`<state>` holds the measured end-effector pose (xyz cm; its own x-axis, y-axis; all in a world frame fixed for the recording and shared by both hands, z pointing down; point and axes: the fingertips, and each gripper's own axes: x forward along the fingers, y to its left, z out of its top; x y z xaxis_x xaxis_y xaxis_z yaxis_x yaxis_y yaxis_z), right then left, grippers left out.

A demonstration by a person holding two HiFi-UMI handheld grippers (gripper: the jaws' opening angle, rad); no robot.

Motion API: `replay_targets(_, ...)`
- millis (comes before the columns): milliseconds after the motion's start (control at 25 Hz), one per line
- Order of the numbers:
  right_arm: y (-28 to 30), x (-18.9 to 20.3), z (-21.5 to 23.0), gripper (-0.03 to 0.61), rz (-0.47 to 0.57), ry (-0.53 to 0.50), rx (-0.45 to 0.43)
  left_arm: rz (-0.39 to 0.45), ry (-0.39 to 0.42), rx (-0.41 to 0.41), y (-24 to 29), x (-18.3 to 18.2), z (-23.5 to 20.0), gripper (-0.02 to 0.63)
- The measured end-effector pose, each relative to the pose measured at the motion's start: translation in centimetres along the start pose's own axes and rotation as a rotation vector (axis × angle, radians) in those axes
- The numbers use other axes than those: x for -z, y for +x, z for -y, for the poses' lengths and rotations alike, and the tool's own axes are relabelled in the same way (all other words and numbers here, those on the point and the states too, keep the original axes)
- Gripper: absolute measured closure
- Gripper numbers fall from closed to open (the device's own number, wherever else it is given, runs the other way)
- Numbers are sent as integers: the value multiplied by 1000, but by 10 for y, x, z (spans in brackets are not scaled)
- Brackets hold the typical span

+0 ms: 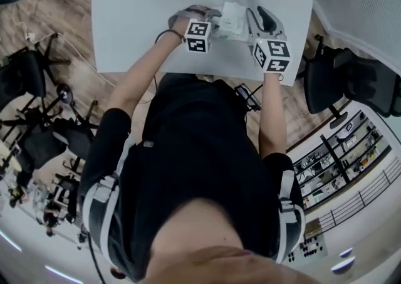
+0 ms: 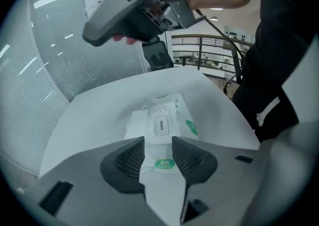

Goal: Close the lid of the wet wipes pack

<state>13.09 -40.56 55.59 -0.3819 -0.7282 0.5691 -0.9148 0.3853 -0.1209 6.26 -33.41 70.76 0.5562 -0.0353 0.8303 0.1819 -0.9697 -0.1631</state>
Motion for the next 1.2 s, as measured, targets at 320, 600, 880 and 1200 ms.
replay_targets(320, 56, 30, 1, 434, -151, -51, -121, -81, -52, 117, 28, 29, 2, 448)
replay_targets(600, 99, 87, 1, 419, -401, -153, -310, -103, -88, 141, 32, 34, -1, 448)
replay_targets(880, 125, 127, 10, 385, -578, -210, -476, -61, -101, 131, 31, 36, -2, 448)
replay_targets(1200, 140, 149, 11, 394, -708, -236, -604, -78, -100, 143, 34, 35, -6, 448)
